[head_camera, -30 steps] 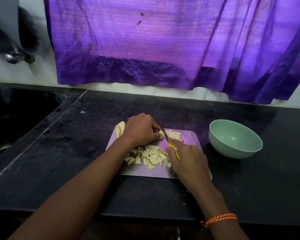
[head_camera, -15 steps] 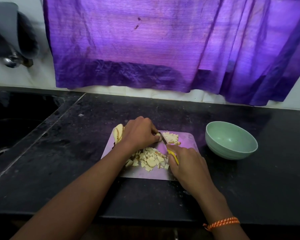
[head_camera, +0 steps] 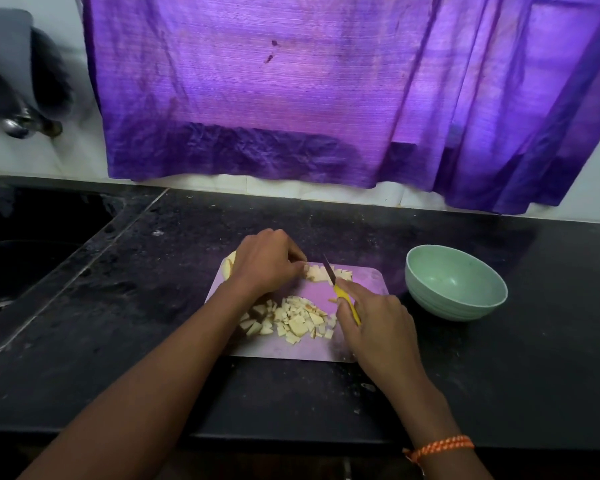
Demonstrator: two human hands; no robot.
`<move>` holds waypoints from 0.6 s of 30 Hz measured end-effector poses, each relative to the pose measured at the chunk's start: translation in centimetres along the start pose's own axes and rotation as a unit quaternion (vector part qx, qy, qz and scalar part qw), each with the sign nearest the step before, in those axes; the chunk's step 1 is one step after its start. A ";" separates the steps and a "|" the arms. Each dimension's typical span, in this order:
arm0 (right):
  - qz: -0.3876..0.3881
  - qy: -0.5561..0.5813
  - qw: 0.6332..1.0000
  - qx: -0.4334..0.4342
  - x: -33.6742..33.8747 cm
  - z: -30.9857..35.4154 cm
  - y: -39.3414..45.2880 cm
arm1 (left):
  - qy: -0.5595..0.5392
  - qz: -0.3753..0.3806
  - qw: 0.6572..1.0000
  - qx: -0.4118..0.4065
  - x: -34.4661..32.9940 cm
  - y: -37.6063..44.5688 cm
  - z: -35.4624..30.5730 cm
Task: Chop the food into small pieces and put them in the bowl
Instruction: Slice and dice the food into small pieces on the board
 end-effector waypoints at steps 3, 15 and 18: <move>0.019 -0.013 1.000 0.012 -0.6 0.5 0.4 | -0.017 0.016 1.000 0.017 0.4 0.1 0.7; 0.074 -0.037 0.996 0.028 -1.0 0.7 1.3 | 0.008 0.016 1.000 -0.004 -0.3 -0.3 0.0; 0.072 -0.023 0.997 0.023 -1.4 0.5 1.3 | 0.015 0.014 1.000 -0.010 -0.3 -0.2 -0.2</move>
Point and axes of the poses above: each hand's wrist, its own y-axis towards the middle knuckle, its own x-axis out of the back of the hand, z = x × y, the point moved 1 cm from there along y, towards the middle knuckle, and after that the axes turned 3 degrees about -x, right-handed, at the moved point
